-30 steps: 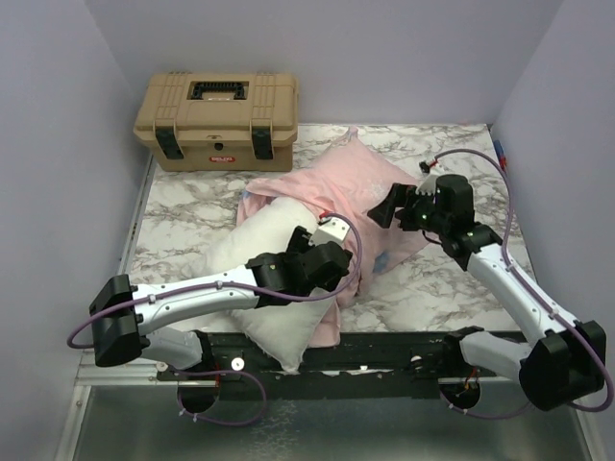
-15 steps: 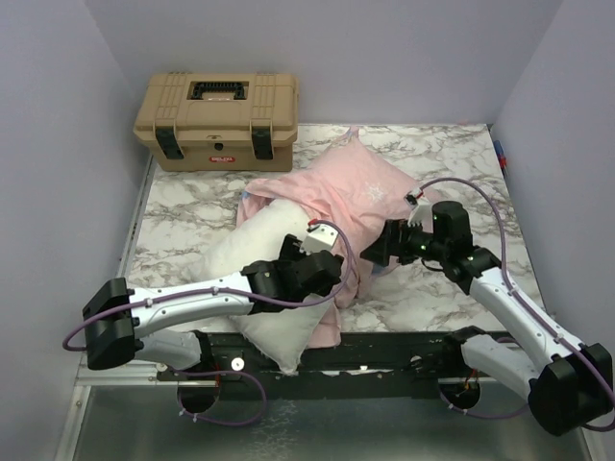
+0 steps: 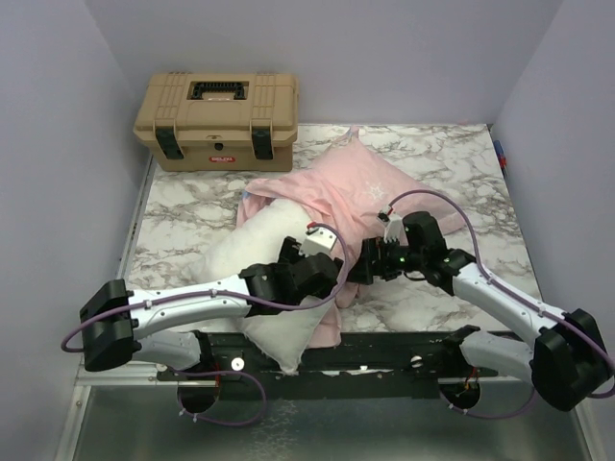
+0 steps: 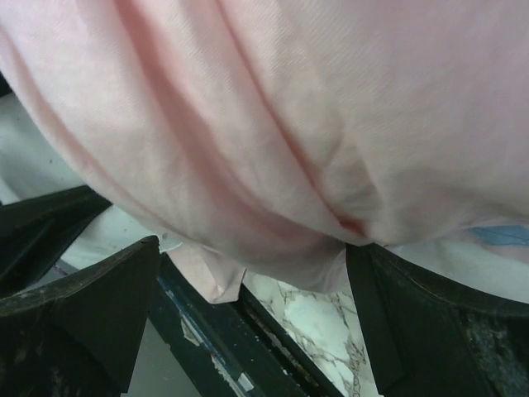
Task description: Remove the pillowcase from the pillow
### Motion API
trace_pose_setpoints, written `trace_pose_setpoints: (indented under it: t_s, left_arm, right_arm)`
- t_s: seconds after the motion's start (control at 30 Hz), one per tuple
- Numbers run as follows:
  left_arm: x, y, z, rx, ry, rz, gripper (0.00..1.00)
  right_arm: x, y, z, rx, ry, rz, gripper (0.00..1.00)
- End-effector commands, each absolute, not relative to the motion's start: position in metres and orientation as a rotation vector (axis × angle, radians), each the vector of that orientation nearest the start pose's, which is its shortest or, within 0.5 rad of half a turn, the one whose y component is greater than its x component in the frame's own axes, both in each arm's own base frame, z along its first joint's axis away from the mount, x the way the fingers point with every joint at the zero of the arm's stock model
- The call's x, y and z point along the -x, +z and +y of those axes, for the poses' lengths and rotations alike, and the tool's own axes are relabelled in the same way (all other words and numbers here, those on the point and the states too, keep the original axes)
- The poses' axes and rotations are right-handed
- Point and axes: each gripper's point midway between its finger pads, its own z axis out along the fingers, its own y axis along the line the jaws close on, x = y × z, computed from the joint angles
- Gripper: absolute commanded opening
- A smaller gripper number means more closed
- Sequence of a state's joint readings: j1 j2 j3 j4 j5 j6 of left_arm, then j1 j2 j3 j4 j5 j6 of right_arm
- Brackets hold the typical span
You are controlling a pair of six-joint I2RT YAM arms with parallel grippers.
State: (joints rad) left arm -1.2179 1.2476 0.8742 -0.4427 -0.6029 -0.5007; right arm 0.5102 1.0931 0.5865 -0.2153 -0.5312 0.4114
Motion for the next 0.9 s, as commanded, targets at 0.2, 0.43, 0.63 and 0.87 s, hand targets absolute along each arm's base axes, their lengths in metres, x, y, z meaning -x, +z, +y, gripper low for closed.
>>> trace_pose_setpoints:
  t_s: [0.2, 0.43, 0.63, 0.87]
  left_arm:
    - [-0.172, 0.079, -0.257, -0.682, -0.077, 2.302, 0.71]
    - [-0.182, 0.106, -0.255, -0.652, -0.086, 2.227, 0.06]
    - [-0.198, 0.141, -0.238, -0.602, -0.041, 2.129, 0.0]
    - [-0.223, 0.196, -0.194, -0.487, 0.127, 1.991, 0.0]
  right_arm:
    - [-0.207, 0.092, 0.229, 0.378, 1.004, 2.397, 0.91]
    - [-0.215, 0.082, 0.229, 0.36, 0.956, 2.449, 0.73]
    - [-0.232, 0.087, 0.219, 0.337, 0.819, 2.448, 0.44]
    - [-0.273, 0.116, 0.189, 0.196, 0.528, 2.386, 0.01]
